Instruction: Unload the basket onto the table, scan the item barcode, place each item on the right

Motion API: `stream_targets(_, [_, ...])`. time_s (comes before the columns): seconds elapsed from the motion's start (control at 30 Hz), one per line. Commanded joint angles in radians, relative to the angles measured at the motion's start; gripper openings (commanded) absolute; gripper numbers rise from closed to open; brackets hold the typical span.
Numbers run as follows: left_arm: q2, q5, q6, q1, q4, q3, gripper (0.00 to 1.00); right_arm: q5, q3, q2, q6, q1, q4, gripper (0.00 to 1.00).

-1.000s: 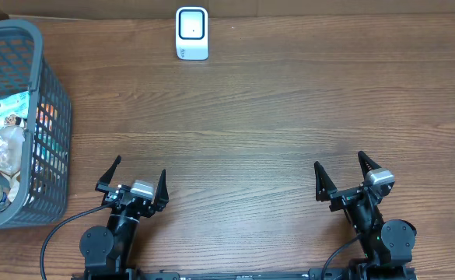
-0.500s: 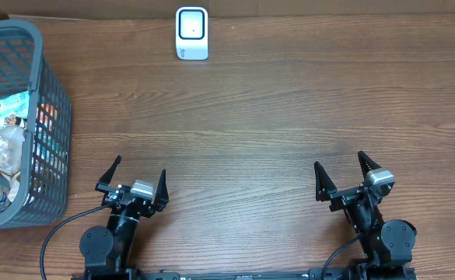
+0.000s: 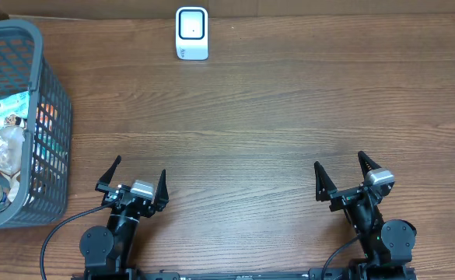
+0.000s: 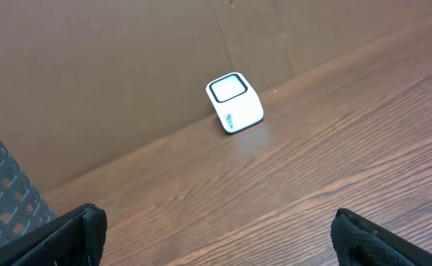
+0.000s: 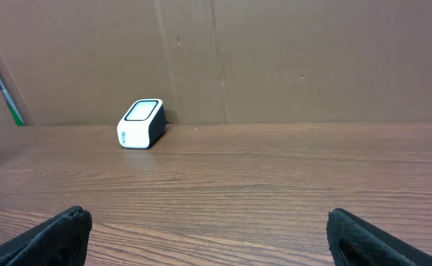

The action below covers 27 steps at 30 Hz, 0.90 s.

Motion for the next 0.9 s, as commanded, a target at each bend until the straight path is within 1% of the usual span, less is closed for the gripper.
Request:
stream_targets(0.0, [-0.012,-0.006,-0.007,-0.006,0.002,-0.006,1.0,-0.001,-0.01,-0.012,0.003,-0.005,0.005,1.0])
stream_targets(0.63, [-0.012,-0.013,-0.008,-0.006,0.002,-0.006,1.0,-0.001,-0.01,-0.012,0.003,-0.005,0.005,1.0])
stream_targets(0.8, [-0.012,-0.002,-0.043,-0.006,0.002,-0.006,1.0,-0.001,-0.01,-0.012,0.003,-0.005,0.005,1.0])
stream_targets(0.87, [-0.012,0.006,-0.09,-0.006,0.004,-0.006,0.99,-0.001,-0.01,-0.012,0.003,-0.005,0.005,1.0])
